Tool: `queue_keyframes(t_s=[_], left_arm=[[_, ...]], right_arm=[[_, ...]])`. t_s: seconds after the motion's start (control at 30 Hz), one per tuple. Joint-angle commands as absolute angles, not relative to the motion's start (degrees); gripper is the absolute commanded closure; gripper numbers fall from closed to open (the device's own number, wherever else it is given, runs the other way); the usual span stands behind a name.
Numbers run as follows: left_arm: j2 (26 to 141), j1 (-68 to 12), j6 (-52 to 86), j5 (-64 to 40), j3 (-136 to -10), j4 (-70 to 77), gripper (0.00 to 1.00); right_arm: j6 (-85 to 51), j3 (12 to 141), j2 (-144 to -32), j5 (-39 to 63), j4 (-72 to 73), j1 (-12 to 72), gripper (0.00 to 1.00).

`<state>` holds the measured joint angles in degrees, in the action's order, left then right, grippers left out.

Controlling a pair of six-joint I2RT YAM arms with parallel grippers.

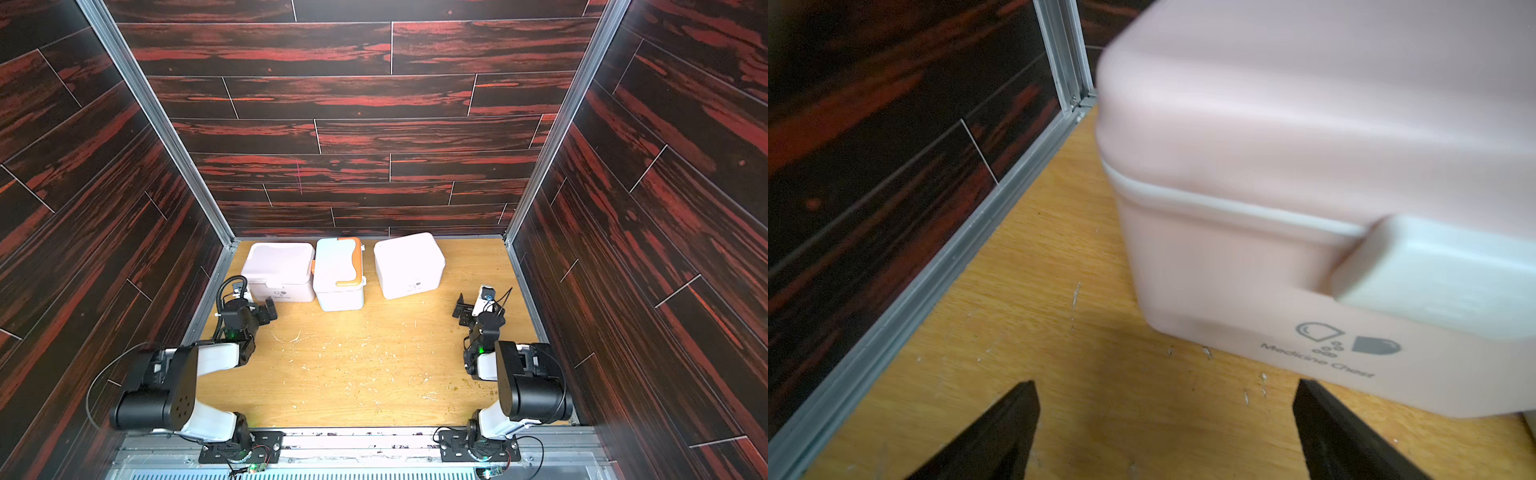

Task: Open first aid kits and take out gauze
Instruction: Move the first aid kit to the center of the board.

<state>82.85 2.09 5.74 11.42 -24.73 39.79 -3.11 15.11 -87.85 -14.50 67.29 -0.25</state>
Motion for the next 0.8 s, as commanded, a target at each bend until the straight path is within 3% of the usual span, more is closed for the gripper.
queue_keyframes(t_s=[0.0, 0.43, 0.6, 0.77], left_arm=[[75.18, 0.18, 5.27, 16.78, -22.60, 39.02, 0.00], [44.26, -3.95, 10.99, 17.17, -21.27, 19.82, 0.00], [33.52, -4.04, 21.82, 16.50, -20.55, 14.02, 0.00], [30.38, -4.05, 26.52, 11.62, -17.77, 14.64, 0.00]], right_arm=[[-1.91, 13.92, -83.29, -17.90, 68.24, 0.42, 0.01], [1.21, 19.19, -63.47, -19.47, 47.32, 10.41, 0.01], [-9.67, 28.86, -57.34, -13.21, 26.98, 13.38, 0.01], [-16.76, 38.02, -58.03, -8.14, 12.54, 14.01, 0.01]])
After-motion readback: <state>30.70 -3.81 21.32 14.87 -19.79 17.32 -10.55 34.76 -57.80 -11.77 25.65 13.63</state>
